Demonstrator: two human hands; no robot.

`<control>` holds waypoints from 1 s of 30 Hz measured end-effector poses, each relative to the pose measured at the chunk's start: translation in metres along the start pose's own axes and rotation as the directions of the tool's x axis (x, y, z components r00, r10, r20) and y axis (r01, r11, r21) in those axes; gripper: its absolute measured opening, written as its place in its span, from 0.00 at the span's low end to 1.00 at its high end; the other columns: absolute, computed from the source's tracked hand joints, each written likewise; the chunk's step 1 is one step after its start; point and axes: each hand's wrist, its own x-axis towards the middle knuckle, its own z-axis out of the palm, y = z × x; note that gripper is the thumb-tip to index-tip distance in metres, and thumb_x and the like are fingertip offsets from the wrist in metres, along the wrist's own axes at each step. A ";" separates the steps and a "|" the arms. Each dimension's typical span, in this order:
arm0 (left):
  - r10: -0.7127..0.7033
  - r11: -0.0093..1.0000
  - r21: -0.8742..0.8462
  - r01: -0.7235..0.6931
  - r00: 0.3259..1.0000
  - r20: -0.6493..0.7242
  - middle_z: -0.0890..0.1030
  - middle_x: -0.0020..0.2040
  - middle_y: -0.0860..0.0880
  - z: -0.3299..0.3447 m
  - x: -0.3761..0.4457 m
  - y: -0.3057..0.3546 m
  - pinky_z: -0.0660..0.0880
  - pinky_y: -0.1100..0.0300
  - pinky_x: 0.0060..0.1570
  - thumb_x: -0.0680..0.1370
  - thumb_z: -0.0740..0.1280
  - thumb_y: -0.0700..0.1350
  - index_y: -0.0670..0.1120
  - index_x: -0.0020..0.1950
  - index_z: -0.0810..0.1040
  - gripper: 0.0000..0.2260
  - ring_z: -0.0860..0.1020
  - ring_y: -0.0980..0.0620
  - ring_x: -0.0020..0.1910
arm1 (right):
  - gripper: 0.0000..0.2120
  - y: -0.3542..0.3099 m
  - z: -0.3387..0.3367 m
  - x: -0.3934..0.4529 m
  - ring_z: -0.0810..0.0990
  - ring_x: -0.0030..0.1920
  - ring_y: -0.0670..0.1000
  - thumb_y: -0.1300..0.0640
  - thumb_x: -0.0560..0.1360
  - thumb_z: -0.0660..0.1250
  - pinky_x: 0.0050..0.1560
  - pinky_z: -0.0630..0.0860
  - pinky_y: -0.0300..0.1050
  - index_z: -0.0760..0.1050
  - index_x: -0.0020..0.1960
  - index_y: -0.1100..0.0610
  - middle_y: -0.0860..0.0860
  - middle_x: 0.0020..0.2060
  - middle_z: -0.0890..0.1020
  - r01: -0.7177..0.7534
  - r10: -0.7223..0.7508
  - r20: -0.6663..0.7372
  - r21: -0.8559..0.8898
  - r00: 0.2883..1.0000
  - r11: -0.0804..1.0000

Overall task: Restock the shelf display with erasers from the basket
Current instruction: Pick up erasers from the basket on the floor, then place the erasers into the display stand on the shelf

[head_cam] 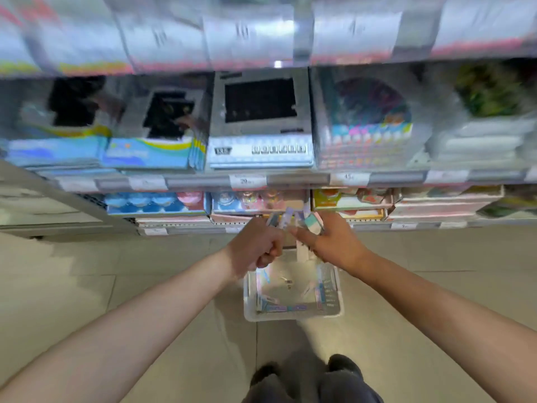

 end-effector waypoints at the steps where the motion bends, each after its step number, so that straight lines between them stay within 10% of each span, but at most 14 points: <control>1: 0.011 1.000 0.000 -0.011 1.000 0.005 0.63 0.18 0.51 -0.002 -0.022 0.020 0.52 0.68 0.23 0.62 0.59 0.35 0.44 0.29 0.62 0.07 0.57 0.54 0.17 | 0.18 -0.029 -0.013 -0.012 0.71 0.21 0.40 0.54 0.73 0.68 0.24 0.63 0.33 0.65 0.27 0.50 0.45 0.17 0.72 0.026 -0.026 -0.009 0.001 1.000 1.000; 19: 0.469 0.846 0.193 -0.498 0.865 0.177 0.66 0.18 0.55 -0.040 -0.332 0.353 0.55 0.69 0.19 0.73 0.69 0.37 0.48 0.39 0.78 0.07 0.60 0.58 0.16 | 0.17 -0.432 -0.186 -0.149 0.65 0.21 0.42 0.54 0.72 0.68 0.24 0.61 0.32 0.74 0.43 0.70 0.46 0.20 0.69 0.428 -0.411 -0.185 0.064 0.893 0.902; 30: 0.477 0.859 0.029 -0.511 0.819 0.320 0.59 0.19 0.55 -0.043 -0.374 0.427 0.51 0.69 0.19 0.73 0.68 0.37 0.48 0.32 0.69 0.13 0.56 0.60 0.16 | 0.09 -0.505 -0.244 -0.169 0.66 0.21 0.45 0.52 0.68 0.71 0.21 0.64 0.35 0.73 0.42 0.53 0.47 0.22 0.73 0.547 -0.525 -0.153 0.243 0.837 0.801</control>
